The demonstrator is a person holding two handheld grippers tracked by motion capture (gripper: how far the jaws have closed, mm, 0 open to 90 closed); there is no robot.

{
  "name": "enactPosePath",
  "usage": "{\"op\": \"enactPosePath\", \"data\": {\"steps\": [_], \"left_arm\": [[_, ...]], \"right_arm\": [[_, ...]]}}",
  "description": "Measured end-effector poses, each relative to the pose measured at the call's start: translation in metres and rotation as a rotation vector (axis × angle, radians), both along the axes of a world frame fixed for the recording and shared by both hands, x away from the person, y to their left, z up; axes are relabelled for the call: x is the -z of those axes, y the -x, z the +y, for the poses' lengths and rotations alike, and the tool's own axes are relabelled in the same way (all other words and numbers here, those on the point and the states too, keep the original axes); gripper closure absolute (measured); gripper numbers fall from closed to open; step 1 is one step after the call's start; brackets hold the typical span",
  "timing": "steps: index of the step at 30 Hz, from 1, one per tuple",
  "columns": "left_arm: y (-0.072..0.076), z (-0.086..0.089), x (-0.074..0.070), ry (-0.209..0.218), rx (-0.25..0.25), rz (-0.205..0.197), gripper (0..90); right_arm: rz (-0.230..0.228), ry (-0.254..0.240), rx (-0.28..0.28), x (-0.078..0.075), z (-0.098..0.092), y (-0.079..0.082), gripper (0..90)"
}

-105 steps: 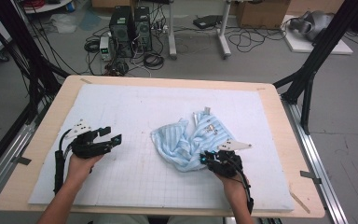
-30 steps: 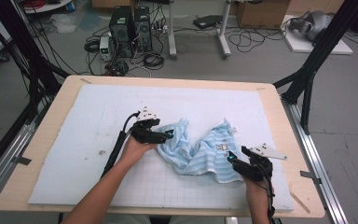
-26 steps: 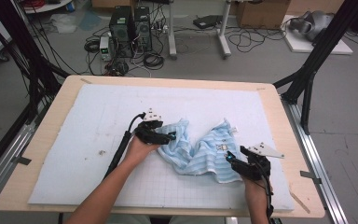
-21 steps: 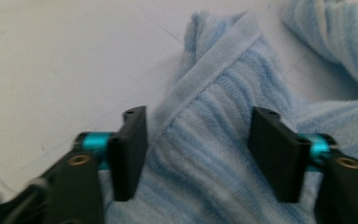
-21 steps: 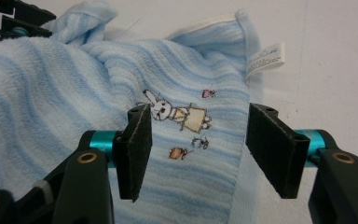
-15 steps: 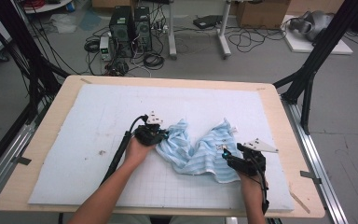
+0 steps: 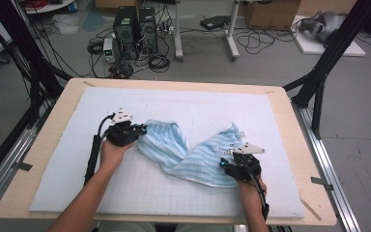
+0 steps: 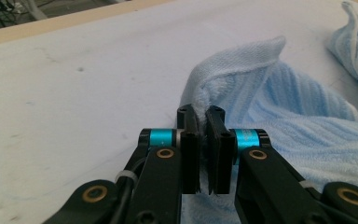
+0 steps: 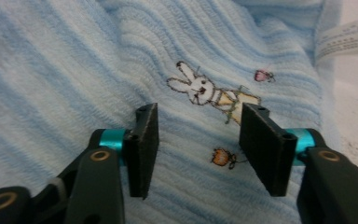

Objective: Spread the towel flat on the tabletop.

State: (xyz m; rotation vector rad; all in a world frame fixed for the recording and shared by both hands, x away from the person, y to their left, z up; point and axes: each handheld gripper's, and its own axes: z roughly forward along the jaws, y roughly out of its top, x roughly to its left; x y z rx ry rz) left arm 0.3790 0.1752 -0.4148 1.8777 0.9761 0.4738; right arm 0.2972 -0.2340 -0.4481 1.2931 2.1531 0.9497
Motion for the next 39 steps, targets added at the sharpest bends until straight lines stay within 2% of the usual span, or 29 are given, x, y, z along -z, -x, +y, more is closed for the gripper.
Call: {"op": "enactPosePath", "data": {"steps": [3,5,7,8,9,12,17,21,23,24,25,28,30,32,34,38,39], "left_arm": [[0.001,0.015,-0.001,0.0,-0.029,0.002,85.0],[0.002,0.022,-0.001,0.004,-0.044,-0.002,85.0],[0.004,0.03,0.001,0.007,-0.063,-0.004,85.0],[0.004,0.034,0.002,0.009,-0.073,0.0,85.0],[0.004,0.038,0.004,0.012,-0.085,0.001,85.0],[0.005,0.05,0.007,0.025,-0.116,0.006,85.0],[0.005,0.067,0.008,0.049,-0.165,-0.004,85.0],[0.005,0.074,0.01,0.054,-0.181,0.005,84.7],[0.006,0.077,0.011,0.053,-0.186,0.01,83.8],[0.006,0.078,0.013,0.066,-0.193,0.016,80.9],[0.006,0.079,0.014,0.078,-0.202,0.029,73.4],[0.008,0.08,0.017,0.092,-0.232,0.022,51.8],[0.01,0.083,0.017,0.104,-0.232,0.022,45.8],[0.012,0.084,0.015,0.109,-0.221,0.024,39.4],[0.015,0.083,0.012,0.115,-0.2,0.007,37.1],[0.021,0.083,0.005,0.135,-0.183,-0.019,34.1],[0.022,0.083,0.005,0.125,-0.187,-0.021,32.1]], "right_arm": [[0.027,-0.014,-0.008,-0.001,0.001,-0.001,57.4],[0.031,-0.019,-0.026,-0.002,0.001,0.0,68.5],[0.045,-0.022,-0.066,-0.003,0.002,0.003,82.7],[0.052,-0.017,-0.091,-0.004,0.004,0.005,86.0],[0.054,-0.002,-0.112,-0.005,0.006,0.007,86.7],[0.064,0.004,-0.176,-0.006,0.011,0.016,86.9],[0.063,-0.01,-0.273,-0.009,0.026,0.038,86.9],[0.071,-0.067,-0.36,-0.01,0.037,0.053,86.7],[0.073,-0.081,-0.393,-0.012,0.042,0.057,85.5],[0.071,-0.093,-0.404,-0.014,0.043,0.058,82.2],[0.065,-0.113,-0.409,-0.018,0.044,0.058,78.4],[0.018,-0.182,-0.405,-0.034,0.044,0.051,68.4],[-0.01,-0.205,-0.393,-0.045,0.047,0.042,64.9],[-0.033,-0.198,-0.379,-0.055,0.053,0.027,61.6],[-0.048,-0.186,-0.373,-0.06,0.064,0.008,58.7],[-0.056,-0.151,-0.369,-0.062,0.091,-0.03,54.6],[-0.056,-0.138,-0.371,-0.061,0.098,-0.037,52.7]]}}
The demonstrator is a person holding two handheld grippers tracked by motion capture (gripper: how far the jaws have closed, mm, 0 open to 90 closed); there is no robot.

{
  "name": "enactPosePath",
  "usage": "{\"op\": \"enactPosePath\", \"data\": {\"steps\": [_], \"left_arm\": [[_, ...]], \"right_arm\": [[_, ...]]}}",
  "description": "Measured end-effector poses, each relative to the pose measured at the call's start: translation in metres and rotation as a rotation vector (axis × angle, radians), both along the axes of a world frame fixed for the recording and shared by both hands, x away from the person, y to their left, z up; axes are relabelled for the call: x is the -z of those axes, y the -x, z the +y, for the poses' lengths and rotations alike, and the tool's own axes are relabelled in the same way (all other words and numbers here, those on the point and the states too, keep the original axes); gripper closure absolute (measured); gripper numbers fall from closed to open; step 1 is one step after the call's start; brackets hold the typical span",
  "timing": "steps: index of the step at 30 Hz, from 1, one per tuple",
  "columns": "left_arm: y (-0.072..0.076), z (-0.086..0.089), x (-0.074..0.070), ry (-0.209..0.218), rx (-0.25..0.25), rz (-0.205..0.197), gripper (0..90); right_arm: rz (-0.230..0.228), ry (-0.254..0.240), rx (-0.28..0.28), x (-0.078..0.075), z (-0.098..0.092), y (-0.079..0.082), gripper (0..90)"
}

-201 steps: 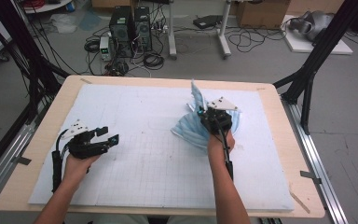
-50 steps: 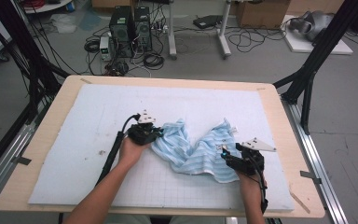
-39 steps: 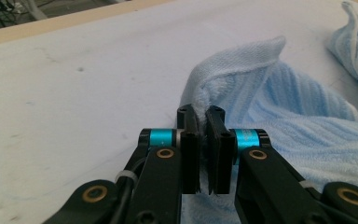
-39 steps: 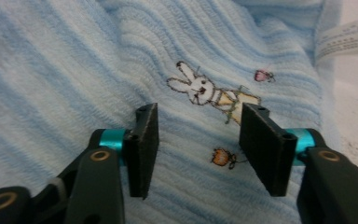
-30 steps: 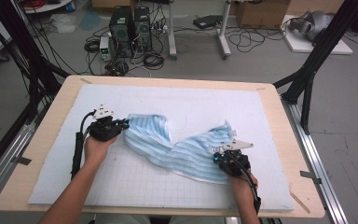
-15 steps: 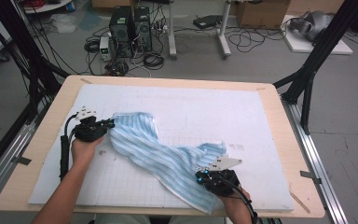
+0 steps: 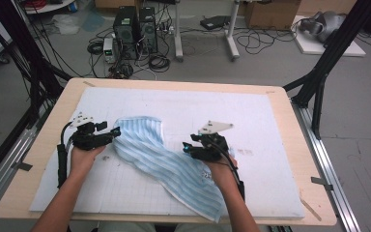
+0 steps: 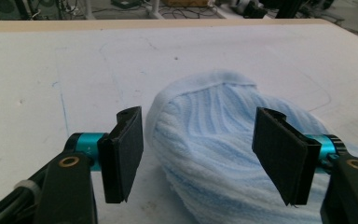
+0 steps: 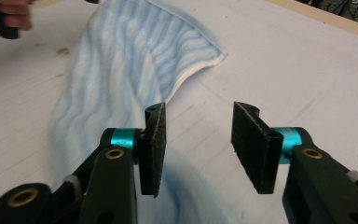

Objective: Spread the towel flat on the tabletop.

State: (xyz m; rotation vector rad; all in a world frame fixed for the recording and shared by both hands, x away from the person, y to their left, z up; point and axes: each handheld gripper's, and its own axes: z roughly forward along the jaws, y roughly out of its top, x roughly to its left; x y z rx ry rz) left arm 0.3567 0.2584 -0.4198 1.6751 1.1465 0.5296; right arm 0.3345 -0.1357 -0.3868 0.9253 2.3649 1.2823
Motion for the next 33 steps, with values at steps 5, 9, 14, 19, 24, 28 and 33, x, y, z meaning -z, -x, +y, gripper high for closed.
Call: {"op": "enactPosePath", "data": {"steps": [5,9,14,19,24,28,33], "left_arm": [[0.01,0.003,0.006,0.03,-0.01,-0.014,28.2],[0.017,0.004,0.008,0.023,0.009,-0.014,26.3],[0.023,0.006,0.008,0.03,0.015,-0.029,27.0],[0.024,0.009,0.009,0.037,0.011,-0.027,27.0],[0.025,0.007,0.009,0.029,0.021,-0.027,27.2],[0.027,0.003,0.009,0.012,0.032,-0.03,27.5],[0.028,-0.005,0.009,-0.01,0.057,-0.041,27.9]], "right_arm": [[0.035,0.034,-0.037,0.007,0.035,-0.031,45.9],[0.088,0.074,-0.062,0.019,0.062,-0.055,46.7],[0.167,0.112,-0.097,0.037,0.085,-0.074,54.3],[0.21,0.125,-0.125,0.05,0.09,-0.081,72.6],[0.148,0.151,-0.089,0.044,0.079,-0.083,86.2],[0.092,0.168,0.002,0.034,0.062,-0.086,86.3],[0.057,0.181,0.149,0.027,0.024,-0.093,86.2]]}}
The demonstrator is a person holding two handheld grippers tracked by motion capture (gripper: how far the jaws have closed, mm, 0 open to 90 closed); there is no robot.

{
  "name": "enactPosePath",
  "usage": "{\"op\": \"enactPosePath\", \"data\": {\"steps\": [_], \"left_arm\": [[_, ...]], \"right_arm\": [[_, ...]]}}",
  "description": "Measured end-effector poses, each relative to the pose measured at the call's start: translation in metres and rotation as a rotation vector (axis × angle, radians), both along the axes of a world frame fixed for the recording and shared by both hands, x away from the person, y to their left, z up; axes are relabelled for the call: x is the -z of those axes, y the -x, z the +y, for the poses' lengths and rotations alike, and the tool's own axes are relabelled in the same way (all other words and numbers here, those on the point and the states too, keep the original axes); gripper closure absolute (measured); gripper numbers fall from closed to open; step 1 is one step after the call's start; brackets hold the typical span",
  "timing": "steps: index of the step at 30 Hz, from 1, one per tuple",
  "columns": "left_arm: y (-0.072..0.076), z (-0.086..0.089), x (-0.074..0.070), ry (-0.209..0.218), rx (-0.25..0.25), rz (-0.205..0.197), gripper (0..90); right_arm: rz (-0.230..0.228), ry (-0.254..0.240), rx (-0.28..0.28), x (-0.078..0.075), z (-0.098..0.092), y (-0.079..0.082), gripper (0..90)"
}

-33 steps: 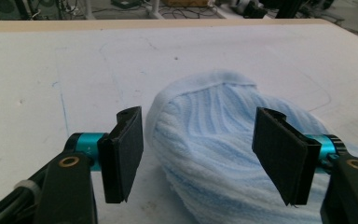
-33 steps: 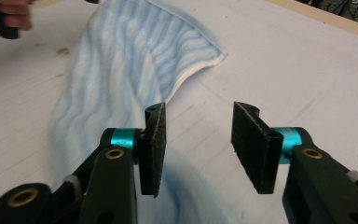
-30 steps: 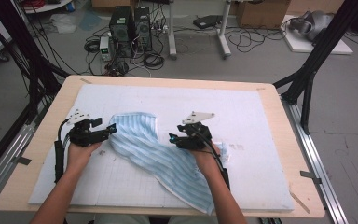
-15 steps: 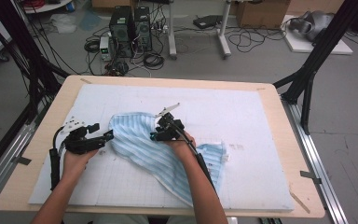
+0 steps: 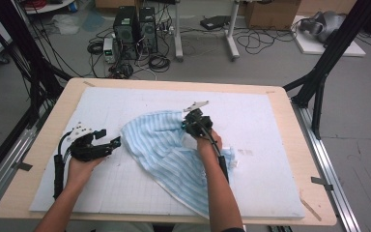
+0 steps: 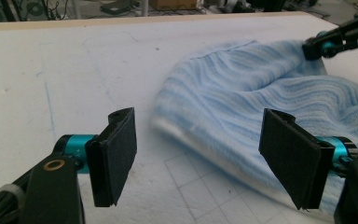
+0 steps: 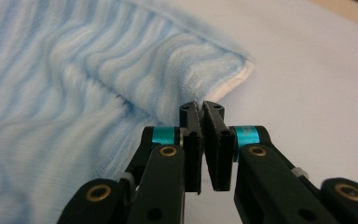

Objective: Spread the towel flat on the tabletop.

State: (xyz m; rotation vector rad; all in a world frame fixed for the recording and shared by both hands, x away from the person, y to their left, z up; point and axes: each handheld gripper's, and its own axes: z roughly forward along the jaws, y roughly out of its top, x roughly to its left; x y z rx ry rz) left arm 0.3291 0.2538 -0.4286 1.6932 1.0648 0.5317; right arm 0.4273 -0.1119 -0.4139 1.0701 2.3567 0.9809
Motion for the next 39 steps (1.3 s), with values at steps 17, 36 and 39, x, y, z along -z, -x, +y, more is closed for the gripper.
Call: {"op": "enactPosePath", "data": {"steps": [17,36,39], "left_arm": [[-0.006,-0.029,0.001,0.009,0.06,0.02,29.5],[-0.028,-0.119,0.007,-0.023,0.206,0.093,38.2],[-0.034,-0.132,0.01,-0.054,0.201,0.115,40.8]], "right_arm": [[-0.206,0.111,0.402,-0.028,-0.081,-0.005,77.8],[-0.189,-0.081,0.283,-0.02,-0.155,0.071,45.5],[-0.196,-0.084,0.285,-0.015,-0.163,0.085,45.4]]}}
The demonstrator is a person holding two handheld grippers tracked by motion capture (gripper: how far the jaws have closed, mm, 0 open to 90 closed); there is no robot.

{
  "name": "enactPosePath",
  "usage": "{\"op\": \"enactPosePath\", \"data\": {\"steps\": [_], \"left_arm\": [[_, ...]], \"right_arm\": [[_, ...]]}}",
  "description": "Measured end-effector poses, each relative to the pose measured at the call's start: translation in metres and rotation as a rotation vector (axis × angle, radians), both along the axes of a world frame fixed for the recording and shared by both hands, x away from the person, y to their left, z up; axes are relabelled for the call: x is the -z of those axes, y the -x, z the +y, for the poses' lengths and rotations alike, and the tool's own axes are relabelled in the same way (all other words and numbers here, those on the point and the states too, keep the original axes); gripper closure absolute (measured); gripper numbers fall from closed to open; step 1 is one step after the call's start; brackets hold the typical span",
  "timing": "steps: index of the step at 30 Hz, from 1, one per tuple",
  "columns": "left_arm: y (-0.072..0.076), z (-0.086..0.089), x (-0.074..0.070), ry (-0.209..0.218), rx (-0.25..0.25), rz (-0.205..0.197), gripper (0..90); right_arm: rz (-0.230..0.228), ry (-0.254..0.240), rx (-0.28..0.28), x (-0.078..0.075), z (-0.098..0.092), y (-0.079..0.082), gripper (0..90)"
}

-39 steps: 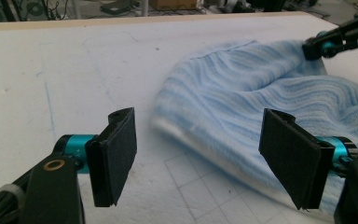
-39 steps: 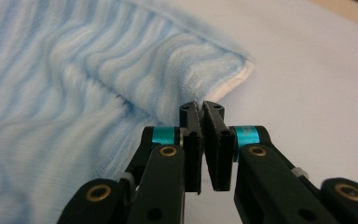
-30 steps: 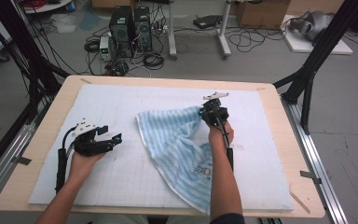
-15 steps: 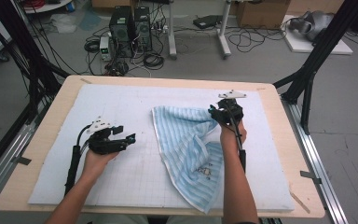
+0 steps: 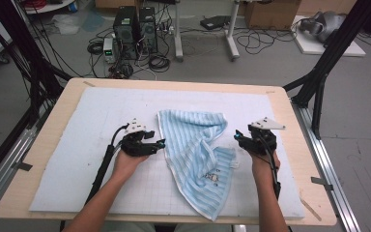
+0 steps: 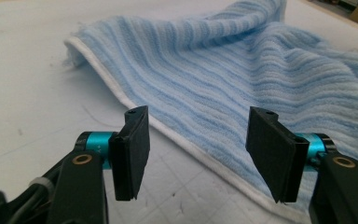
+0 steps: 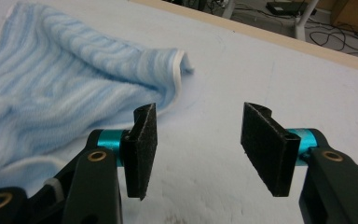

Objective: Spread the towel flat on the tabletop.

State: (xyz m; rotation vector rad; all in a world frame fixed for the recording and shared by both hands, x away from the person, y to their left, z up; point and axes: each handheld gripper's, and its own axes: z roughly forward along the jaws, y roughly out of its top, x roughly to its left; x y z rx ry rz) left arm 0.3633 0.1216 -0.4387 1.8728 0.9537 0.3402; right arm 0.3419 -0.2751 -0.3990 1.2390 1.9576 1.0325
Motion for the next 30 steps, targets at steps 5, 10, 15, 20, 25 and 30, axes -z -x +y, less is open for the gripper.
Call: {"op": "enactPosePath", "data": {"steps": [5,10,15,20,25,30], "left_arm": [[-0.008,-0.021,0.008,-0.068,-0.001,0.036,43.5],[-0.011,-0.032,0.012,-0.158,-0.021,0.035,58.3],[-0.014,-0.026,0.011,-0.18,-0.021,0.028,86.4],[-0.019,-0.003,0.005,-0.184,-0.062,0.028,86.4],[-0.024,0.023,0.002,-0.16,-0.121,0.024,86.4],[-0.027,0.046,0.002,-0.144,-0.175,0.031,86.4]], "right_arm": [[0.011,0.014,-0.025,0.008,-0.007,0.016,45.5],[0.026,0.014,-0.048,0.015,-0.007,0.02,45.7],[0.035,0.016,-0.082,0.018,0.002,0.02,45.6],[0.031,0.012,-0.144,0.017,0.015,0.023,47.3],[0.067,0.02,-0.256,0.024,0.035,0.022,49.7],[0.172,0.086,-0.262,0.04,0.048,0.012,61.5]]}}
